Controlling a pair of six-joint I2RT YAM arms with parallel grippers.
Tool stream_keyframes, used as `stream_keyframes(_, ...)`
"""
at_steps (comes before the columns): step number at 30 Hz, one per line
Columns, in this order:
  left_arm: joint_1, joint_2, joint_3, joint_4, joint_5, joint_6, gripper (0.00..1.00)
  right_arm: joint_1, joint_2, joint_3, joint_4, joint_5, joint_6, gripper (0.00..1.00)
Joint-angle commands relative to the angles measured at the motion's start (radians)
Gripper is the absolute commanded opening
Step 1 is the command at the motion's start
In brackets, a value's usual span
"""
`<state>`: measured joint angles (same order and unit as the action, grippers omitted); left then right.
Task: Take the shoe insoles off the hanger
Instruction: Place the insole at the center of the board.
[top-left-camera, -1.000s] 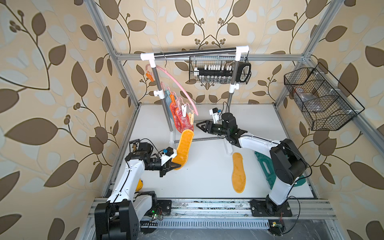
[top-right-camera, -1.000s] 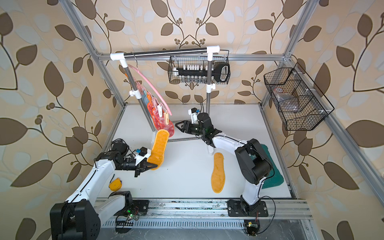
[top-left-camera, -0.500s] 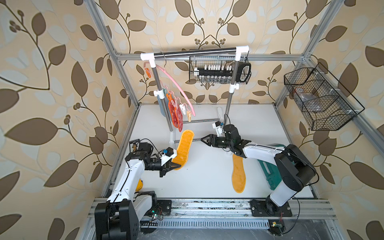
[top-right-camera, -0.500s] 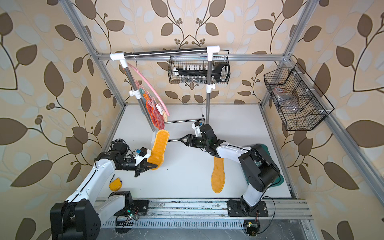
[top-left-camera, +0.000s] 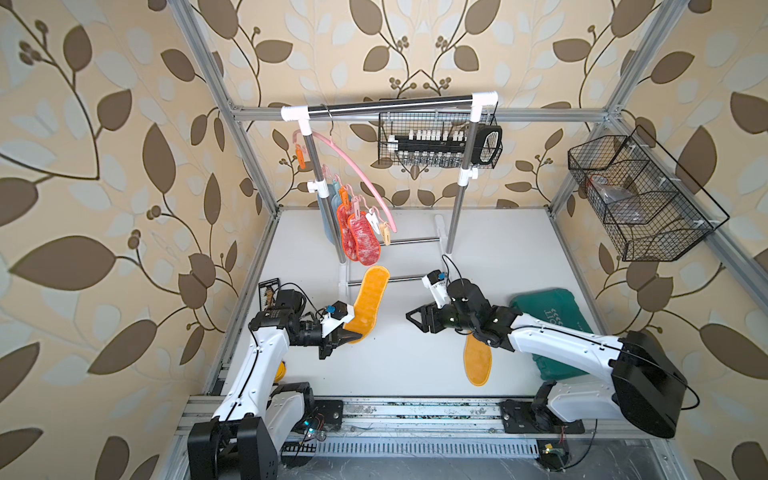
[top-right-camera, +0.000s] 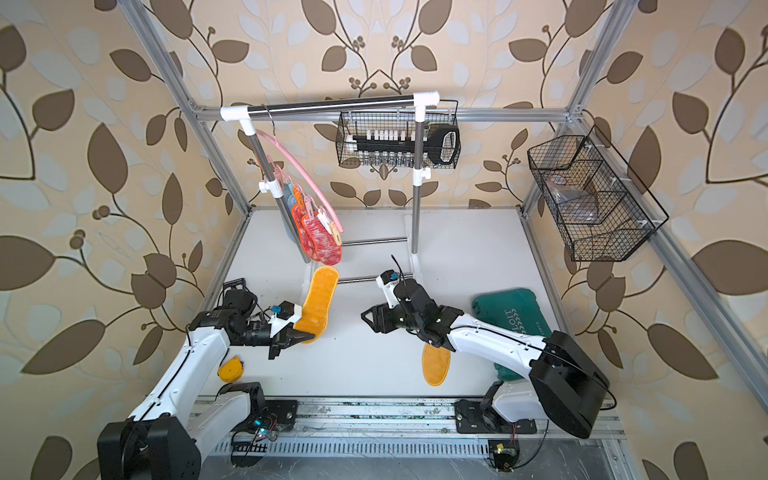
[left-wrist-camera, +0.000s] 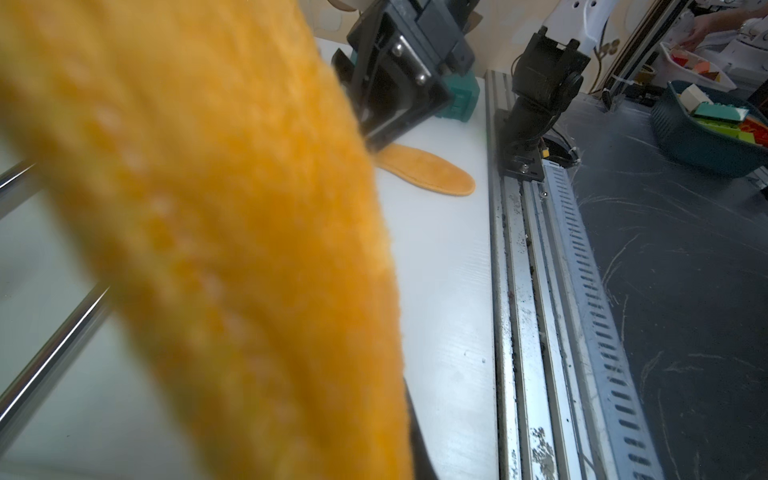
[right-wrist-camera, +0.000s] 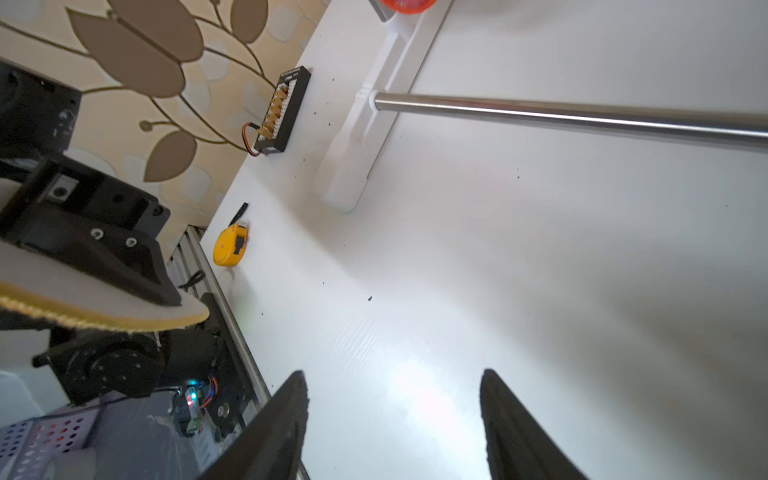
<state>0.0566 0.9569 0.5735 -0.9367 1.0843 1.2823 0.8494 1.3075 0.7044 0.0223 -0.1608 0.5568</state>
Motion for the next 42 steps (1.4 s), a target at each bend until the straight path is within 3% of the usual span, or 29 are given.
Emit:
stream_keyframes(1,-0.011,-0.019,-0.038,-0.01,-0.007,0.06,0.0,0.085,-0.065,-0.001,-0.144,0.102,-0.028,0.65)
stream_keyframes(6,-0.011,-0.031,-0.05,-0.017,-0.002,0.084,0.0,0.248,-0.106,0.018,-0.142,0.139,0.002,0.66)
stream_keyframes(11,-0.012,-0.057,-0.049,-0.023,0.016,0.09,0.0,0.419,-0.087,-0.005,0.115,0.226,-0.14,0.67)
stream_keyframes(15,-0.013,-0.073,-0.042,-0.094,0.025,0.172,0.0,0.467,-0.015,0.001,0.289,0.268,-0.193,0.68)
stream_keyframes(21,-0.012,-0.083,-0.002,-0.182,0.039,0.231,0.0,0.476,0.112,0.0,0.579,0.319,-0.231,0.71)
stream_keyframes(26,-0.012,-0.085,0.014,-0.212,0.07,0.245,0.0,0.476,0.184,0.032,0.709,0.319,-0.283,0.74)
stream_keyframes(34,-0.012,-0.075,0.047,-0.285,0.095,0.291,0.0,0.471,0.16,0.034,0.693,0.423,-0.366,0.76)
stream_keyframes(42,-0.012,-0.068,0.069,-0.306,0.101,0.301,0.0,0.403,0.091,0.017,0.588,0.351,-0.335,0.76)
